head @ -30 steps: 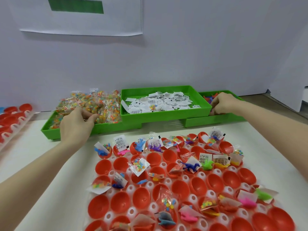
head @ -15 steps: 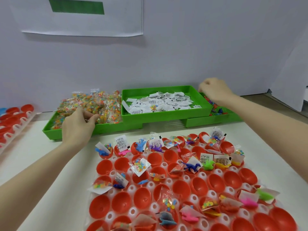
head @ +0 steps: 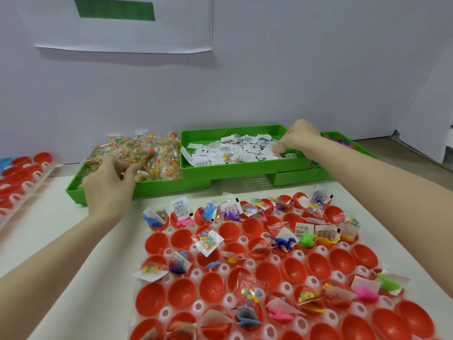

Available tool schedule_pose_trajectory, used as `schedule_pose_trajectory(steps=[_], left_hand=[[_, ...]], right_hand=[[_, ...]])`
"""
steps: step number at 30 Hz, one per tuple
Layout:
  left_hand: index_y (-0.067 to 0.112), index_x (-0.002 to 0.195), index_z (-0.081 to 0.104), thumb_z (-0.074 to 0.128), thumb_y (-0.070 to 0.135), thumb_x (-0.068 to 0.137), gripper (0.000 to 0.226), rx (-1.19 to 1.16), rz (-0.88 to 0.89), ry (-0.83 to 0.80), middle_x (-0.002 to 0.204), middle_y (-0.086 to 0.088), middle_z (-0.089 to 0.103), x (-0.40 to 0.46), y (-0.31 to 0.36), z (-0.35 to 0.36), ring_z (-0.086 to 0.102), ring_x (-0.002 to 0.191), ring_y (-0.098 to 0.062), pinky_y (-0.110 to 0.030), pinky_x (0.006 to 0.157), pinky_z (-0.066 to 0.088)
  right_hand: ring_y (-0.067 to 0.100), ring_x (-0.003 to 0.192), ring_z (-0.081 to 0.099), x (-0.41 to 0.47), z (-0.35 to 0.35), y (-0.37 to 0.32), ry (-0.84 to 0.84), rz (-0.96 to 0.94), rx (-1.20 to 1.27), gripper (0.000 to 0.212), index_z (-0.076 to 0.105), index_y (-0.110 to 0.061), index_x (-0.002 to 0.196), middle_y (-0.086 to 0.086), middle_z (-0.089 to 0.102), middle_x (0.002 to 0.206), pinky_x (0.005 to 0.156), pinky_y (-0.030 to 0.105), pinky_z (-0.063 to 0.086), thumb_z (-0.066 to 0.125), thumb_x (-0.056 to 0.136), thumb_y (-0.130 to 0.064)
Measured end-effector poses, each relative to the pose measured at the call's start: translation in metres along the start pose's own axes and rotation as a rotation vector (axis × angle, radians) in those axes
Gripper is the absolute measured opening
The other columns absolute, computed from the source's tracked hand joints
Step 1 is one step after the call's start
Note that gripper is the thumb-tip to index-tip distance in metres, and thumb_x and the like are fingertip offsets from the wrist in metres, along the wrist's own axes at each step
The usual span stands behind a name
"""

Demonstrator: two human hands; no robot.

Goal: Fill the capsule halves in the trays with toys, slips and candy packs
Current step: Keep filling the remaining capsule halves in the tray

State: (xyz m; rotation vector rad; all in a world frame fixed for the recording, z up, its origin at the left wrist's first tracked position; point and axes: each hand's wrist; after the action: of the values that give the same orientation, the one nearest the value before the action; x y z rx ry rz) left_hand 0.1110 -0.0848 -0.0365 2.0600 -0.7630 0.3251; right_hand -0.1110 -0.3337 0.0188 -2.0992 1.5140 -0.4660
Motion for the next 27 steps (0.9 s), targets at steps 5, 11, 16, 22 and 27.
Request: schedule_pose_trajectory(steps=[5, 11, 16, 22, 27], left_hand=[[0.005, 0.095, 0.061, 0.058, 0.028, 0.089, 0.024, -0.173, -0.067, 0.128, 0.093, -0.012, 0.066, -0.005, 0.013, -0.013, 0.056, 0.081, -0.021, -0.03, 0.081, 0.04], [0.019, 0.085, 0.058, 0.063, 0.017, 0.087, 0.005, -0.564, 0.097, -0.073, 0.074, -0.002, 0.067, -0.05, 0.1, -0.04, 0.062, 0.056, -0.004, -0.019, 0.058, 0.05], [0.015, 0.074, 0.066, 0.058, 0.018, 0.088, 0.017, -0.796, 0.079, -0.564, 0.056, 0.009, 0.067, -0.124, 0.171, -0.054, 0.066, 0.052, -0.008, -0.011, 0.049, 0.045], [0.025, 0.055, 0.067, 0.049, 0.037, 0.088, 0.04, -0.923, 0.045, -0.987, 0.049, 0.009, 0.061, -0.185, 0.203, -0.068, 0.067, 0.057, -0.01, -0.012, 0.051, 0.044], [-0.002, 0.087, 0.068, 0.055, 0.009, 0.09, 0.018, -0.755, 0.233, -1.017, 0.078, -0.016, 0.071, -0.213, 0.201, -0.063, 0.068, 0.062, -0.013, -0.028, 0.062, 0.053]], right_hand=[[0.024, 0.095, 0.058, -0.012, -0.012, -0.001, 0.147, -0.052, 0.278, 0.038, 0.059, 0.002, 0.11, 0.012, 0.063, 0.105, 0.084, 0.034, 0.045, 0.07, 0.08, -0.018], [0.003, 0.053, 0.04, -0.104, -0.051, -0.019, -0.062, -0.275, 0.644, 0.009, 0.067, -0.018, 0.068, -0.012, 0.053, 0.056, 0.053, 0.014, 0.033, 0.076, 0.068, -0.016], [0.005, 0.053, 0.04, -0.204, -0.081, 0.008, -0.381, -0.465, 0.642, 0.017, 0.066, -0.022, 0.052, -0.013, 0.049, 0.049, 0.052, 0.012, 0.033, 0.082, 0.048, -0.021], [0.018, 0.059, 0.045, -0.26, -0.091, 0.06, -0.234, -0.389, 0.639, 0.027, 0.069, -0.017, 0.056, 0.012, 0.051, 0.059, 0.059, 0.018, 0.04, 0.074, 0.039, -0.038], [0.006, 0.048, 0.027, -0.291, -0.094, 0.103, -0.178, -0.352, 0.627, 0.035, 0.071, -0.023, 0.068, -0.008, 0.029, 0.051, 0.055, 0.016, 0.03, 0.08, 0.044, -0.048]])
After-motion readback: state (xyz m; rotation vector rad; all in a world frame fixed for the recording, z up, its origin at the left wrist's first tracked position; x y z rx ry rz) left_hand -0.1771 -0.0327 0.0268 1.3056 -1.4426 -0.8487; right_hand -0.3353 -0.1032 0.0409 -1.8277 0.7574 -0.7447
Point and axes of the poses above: each hand's wrist, its own x-axis towards the middle knuckle, its own z-axis out of the palm, y = z × x
